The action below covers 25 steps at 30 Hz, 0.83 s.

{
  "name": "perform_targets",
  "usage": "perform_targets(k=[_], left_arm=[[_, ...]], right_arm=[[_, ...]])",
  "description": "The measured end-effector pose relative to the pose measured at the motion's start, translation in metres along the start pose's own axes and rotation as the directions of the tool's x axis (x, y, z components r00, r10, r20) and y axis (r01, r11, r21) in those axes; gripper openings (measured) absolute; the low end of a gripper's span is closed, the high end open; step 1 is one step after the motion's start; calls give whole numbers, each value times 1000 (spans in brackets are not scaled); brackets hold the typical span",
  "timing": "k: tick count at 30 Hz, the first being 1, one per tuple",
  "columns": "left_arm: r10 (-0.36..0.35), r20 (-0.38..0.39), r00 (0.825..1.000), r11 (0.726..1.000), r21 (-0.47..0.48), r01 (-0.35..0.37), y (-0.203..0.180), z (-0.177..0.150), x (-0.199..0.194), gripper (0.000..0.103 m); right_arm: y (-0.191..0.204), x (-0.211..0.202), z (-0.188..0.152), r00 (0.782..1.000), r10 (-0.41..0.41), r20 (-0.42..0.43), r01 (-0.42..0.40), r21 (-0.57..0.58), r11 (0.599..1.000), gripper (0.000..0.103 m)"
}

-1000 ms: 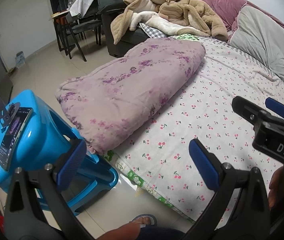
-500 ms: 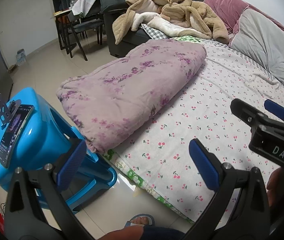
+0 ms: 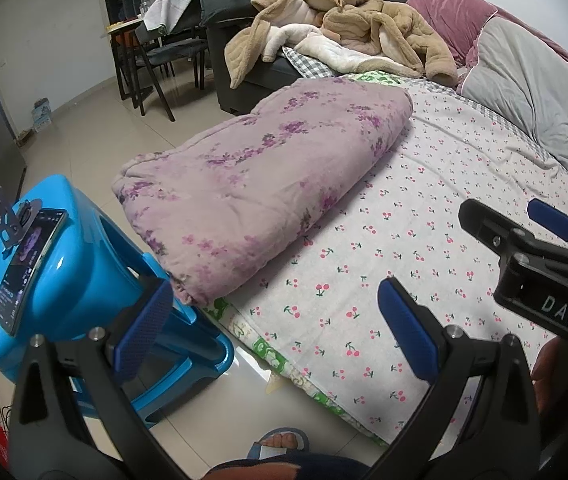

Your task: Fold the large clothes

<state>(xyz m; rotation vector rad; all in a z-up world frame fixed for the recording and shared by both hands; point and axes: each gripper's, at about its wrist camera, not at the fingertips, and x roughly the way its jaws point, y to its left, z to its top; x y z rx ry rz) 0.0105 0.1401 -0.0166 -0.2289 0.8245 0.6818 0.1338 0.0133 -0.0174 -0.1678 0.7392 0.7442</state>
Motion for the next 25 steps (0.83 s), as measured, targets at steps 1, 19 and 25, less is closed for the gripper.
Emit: perform_targets(k=[1,19,25], left_arm=[[1,1,1000,1000,0,-1,0,0,0,102],[2,-8,1000,1000,1,-2,1,0,3,102],[5,-6,1000,1000,-1,-5,2,-1,4,102]], right_arm=[[-1,0,0,1000,1,1,-1,-1,1000,103],[-4,-2,-5,1000,9,-3,-9,-24,1000,103],[-5,-2,-6,1000,12,-5,-12,-27,1000,103]])
